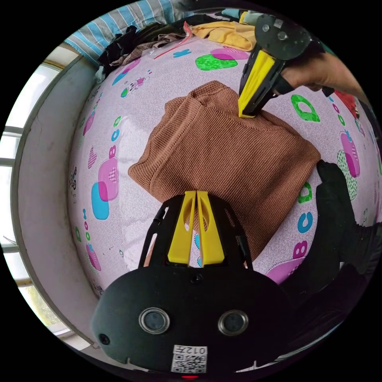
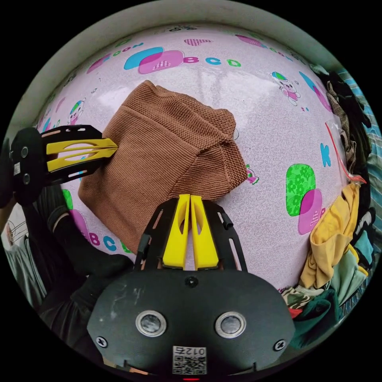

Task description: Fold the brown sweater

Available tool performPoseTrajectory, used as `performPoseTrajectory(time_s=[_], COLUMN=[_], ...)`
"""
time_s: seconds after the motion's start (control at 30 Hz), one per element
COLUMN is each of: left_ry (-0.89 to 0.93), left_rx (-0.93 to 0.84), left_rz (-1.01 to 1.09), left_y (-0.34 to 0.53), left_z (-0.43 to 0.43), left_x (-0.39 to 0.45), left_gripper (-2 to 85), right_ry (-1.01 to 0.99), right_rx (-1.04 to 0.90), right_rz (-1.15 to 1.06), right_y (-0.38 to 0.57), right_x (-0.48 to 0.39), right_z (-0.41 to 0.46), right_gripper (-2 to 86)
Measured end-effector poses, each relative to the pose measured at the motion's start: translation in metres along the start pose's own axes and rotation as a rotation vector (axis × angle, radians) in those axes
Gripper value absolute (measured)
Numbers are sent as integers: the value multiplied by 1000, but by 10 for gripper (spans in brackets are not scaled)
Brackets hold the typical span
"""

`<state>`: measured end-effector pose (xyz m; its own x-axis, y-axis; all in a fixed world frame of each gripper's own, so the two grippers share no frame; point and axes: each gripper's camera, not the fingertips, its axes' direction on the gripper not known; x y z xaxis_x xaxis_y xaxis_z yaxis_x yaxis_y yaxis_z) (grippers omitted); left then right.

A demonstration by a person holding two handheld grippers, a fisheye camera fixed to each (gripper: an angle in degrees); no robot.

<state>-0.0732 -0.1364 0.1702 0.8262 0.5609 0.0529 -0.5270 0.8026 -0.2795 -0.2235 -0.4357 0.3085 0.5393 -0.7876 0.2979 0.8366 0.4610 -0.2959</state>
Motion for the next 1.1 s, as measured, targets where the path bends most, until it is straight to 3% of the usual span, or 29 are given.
performPoseTrajectory(time_s=[0.23, 0.53, 0.93, 1.1], left_ry=[95, 173, 180, 228], left_rx=[47, -11, -55, 36], left_rz=[-26, 101, 168, 151], left_y=[22, 41, 39, 36], left_z=[-18, -14, -4, -25], left_x=[-17, 12, 3, -6], left_gripper=[3, 1, 0, -1], right_ry=[28, -58, -162, -195], right_rx=[-10, 53, -82, 27], right_rz=[-21, -11, -46, -22], right_y=[3, 46, 74, 88], right_x=[5, 0, 19, 31], right_z=[2, -19, 19, -9], right_gripper=[-10, -9, -10, -10])
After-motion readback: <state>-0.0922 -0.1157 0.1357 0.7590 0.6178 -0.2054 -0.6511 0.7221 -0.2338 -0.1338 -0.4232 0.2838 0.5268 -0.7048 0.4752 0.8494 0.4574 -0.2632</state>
